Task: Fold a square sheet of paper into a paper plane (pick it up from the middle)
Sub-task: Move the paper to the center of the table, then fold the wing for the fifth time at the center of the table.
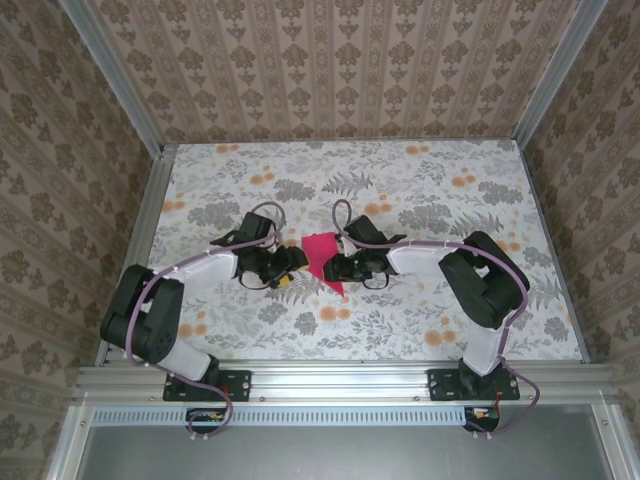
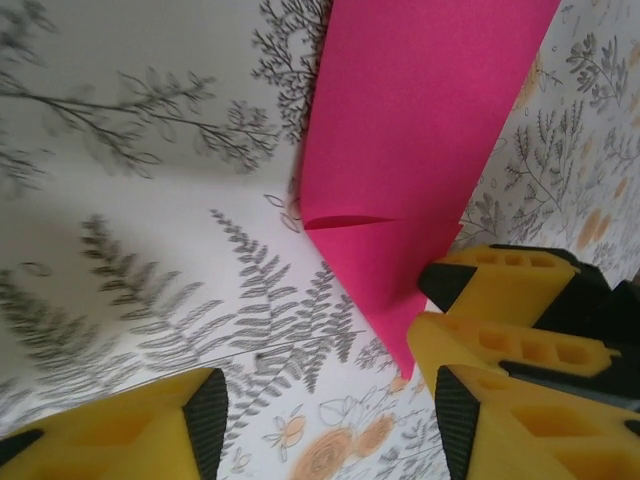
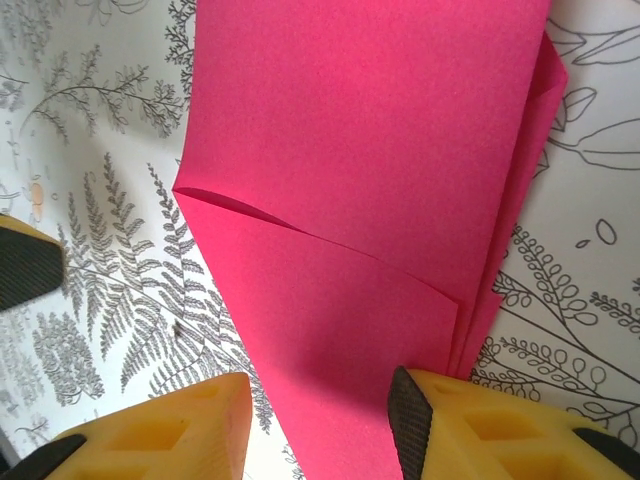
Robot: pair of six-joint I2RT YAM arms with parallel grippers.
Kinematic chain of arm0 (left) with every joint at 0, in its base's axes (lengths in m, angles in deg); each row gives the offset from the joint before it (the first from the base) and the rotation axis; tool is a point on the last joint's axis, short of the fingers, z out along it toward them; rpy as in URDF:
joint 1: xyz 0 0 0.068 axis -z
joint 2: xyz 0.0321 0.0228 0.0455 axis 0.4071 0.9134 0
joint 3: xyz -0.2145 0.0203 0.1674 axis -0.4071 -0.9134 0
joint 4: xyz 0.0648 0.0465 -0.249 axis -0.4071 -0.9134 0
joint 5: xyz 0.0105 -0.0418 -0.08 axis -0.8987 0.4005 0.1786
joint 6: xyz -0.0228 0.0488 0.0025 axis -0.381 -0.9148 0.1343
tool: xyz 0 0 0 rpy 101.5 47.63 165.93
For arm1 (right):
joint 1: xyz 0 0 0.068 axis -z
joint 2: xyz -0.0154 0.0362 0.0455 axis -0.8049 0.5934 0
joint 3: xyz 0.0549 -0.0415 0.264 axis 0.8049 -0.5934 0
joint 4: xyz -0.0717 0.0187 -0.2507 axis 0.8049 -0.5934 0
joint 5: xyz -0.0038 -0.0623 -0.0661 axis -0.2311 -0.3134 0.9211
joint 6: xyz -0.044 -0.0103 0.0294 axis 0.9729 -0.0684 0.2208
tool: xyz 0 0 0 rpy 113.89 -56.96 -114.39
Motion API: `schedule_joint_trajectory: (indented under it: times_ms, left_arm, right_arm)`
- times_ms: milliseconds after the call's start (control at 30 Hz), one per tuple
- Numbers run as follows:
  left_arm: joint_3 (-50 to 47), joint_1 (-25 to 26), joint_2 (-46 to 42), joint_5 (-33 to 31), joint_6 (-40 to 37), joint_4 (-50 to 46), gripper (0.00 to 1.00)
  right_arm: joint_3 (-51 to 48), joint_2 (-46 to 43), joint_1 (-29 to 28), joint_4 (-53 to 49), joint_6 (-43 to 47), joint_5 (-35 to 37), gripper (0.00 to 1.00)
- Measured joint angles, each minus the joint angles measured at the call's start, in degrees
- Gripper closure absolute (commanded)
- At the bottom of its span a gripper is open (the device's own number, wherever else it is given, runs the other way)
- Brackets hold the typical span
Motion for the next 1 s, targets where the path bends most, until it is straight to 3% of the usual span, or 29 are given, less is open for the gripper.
schedule_joint_trajectory:
  times_ms: [267, 533, 1000]
  left_arm:
    - [0.6, 1.6, 5.8, -0.7, 3.5, 4.4, 0.53]
    - [1.5, 1.6, 7.8, -0.9, 4.2, 6.2, 0.64]
    - [4.4, 1.7, 11.3, -0.1, 4.2, 8.1, 0.71]
  right_arm:
    - [-2.2, -0.3, 1.3, 3.6, -0.3, -2.8, 0.55]
    - [-2.9, -0.5, 1.7, 4.9, -0.5, -3.6, 0.55]
    - [-3.1, -0.5, 1.9, 5.4, -1.3, -4.0, 0.56]
